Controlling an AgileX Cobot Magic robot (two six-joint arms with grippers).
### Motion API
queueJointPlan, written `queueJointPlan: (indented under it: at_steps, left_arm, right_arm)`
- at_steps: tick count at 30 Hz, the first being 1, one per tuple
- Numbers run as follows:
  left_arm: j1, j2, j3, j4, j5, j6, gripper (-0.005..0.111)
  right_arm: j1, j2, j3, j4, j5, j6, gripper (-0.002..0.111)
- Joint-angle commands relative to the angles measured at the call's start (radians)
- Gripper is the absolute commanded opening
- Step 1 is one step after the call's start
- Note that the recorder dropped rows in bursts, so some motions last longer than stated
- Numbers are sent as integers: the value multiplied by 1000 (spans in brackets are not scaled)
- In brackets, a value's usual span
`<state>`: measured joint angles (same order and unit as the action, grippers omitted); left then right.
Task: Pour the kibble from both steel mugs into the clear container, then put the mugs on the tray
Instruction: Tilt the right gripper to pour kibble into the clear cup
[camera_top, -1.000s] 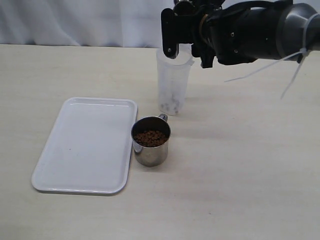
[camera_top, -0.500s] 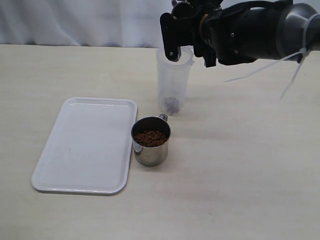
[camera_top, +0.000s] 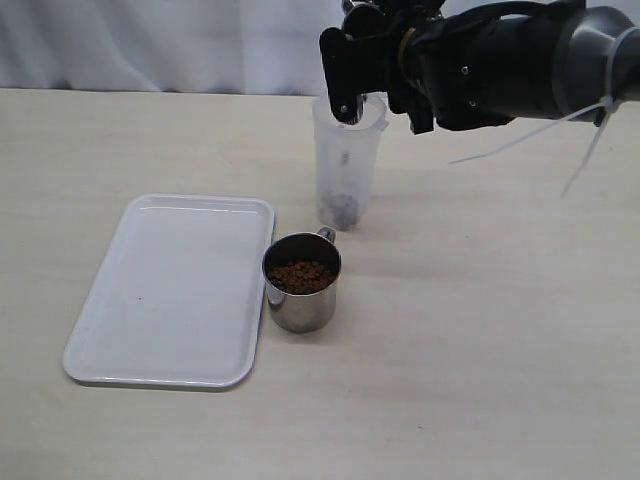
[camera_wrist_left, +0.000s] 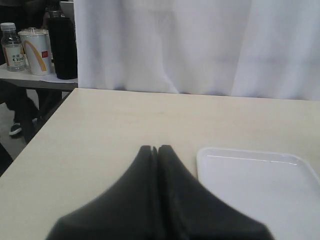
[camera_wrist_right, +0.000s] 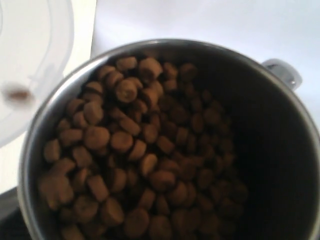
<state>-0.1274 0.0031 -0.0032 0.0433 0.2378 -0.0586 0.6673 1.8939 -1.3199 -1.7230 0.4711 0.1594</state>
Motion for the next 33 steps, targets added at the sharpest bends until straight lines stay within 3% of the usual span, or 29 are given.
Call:
queueJointPlan:
  at_steps: [1, 33]
  left_arm:
    - [0, -3, 3, -1, -7, -3, 0]
    - [0, -3, 3, 1, -12, -3, 0]
  right_arm:
    - [-1, -7, 0, -21, 8, -17, 4]
    - [-1, -7, -4, -21, -3, -171, 4]
